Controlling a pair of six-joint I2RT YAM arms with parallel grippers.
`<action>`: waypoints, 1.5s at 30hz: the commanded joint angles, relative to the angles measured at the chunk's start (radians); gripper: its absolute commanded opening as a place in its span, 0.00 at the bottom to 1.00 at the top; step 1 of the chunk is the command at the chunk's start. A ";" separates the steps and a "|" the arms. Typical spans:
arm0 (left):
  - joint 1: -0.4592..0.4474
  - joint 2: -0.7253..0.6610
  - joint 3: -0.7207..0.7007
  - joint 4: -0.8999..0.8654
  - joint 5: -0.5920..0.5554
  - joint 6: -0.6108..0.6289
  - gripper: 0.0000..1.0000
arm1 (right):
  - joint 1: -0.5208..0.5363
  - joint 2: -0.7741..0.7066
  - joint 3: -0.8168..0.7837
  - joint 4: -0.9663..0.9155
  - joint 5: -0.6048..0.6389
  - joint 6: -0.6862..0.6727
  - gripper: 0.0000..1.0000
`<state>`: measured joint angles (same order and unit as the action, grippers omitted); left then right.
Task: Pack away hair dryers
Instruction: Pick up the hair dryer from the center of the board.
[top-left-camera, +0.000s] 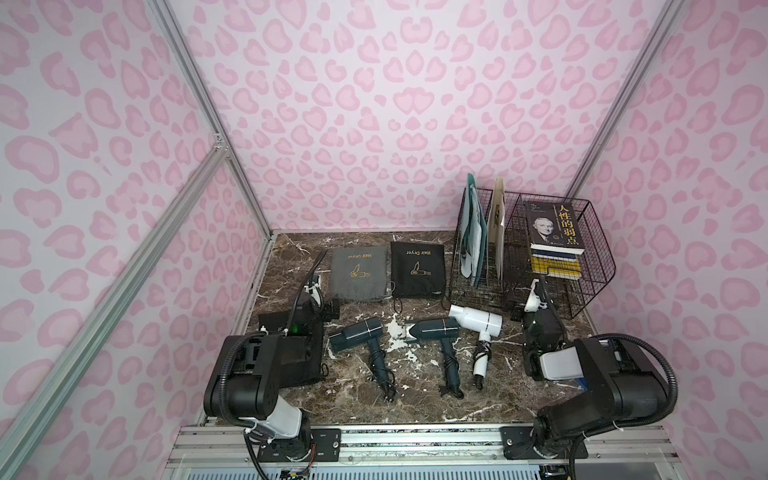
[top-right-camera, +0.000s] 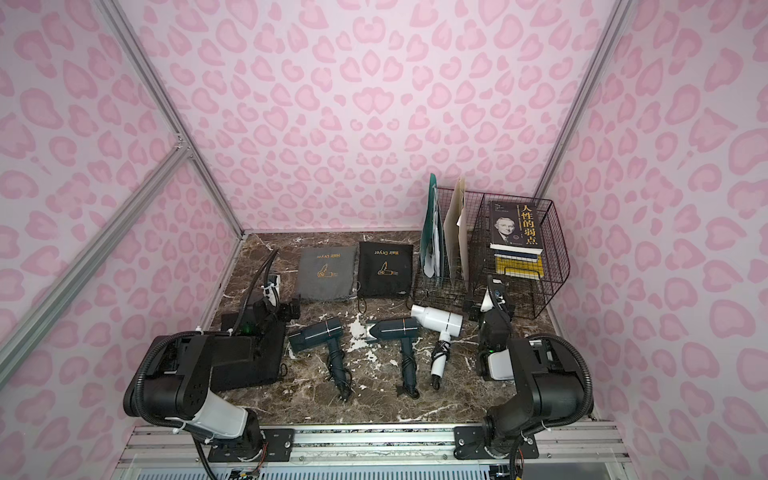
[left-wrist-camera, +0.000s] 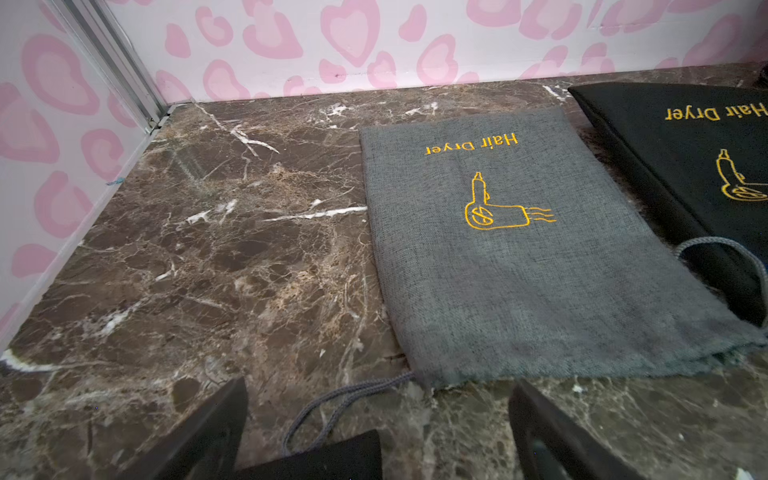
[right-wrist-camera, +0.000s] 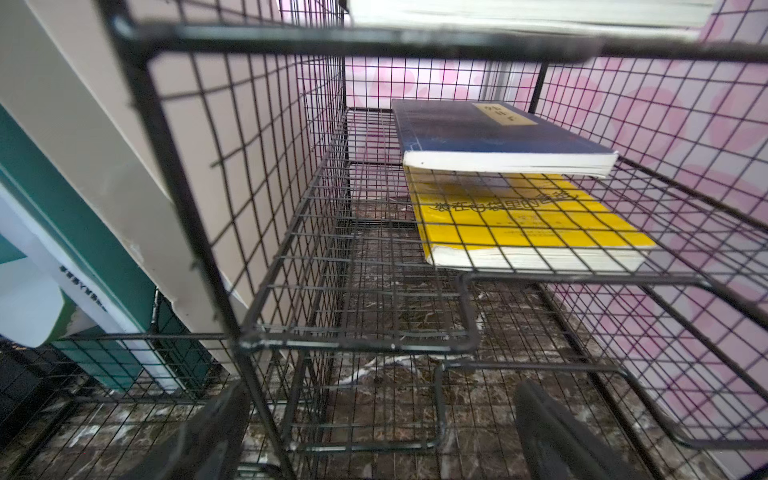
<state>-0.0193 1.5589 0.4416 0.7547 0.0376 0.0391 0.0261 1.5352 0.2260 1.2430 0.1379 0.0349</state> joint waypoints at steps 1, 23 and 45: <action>0.001 0.000 0.006 0.020 0.007 0.007 1.00 | 0.000 0.000 0.003 0.018 0.000 0.003 1.00; 0.001 0.000 0.008 0.021 0.007 0.005 1.00 | -0.010 -0.001 0.005 0.012 -0.020 0.005 1.00; 0.001 -0.112 0.439 -0.743 -0.070 -0.038 1.00 | 0.026 -0.345 0.455 -1.083 0.091 0.355 1.00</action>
<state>-0.0181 1.4780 0.8337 0.2592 0.0010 0.0265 0.0505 1.1942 0.5900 0.5526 0.2127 0.1883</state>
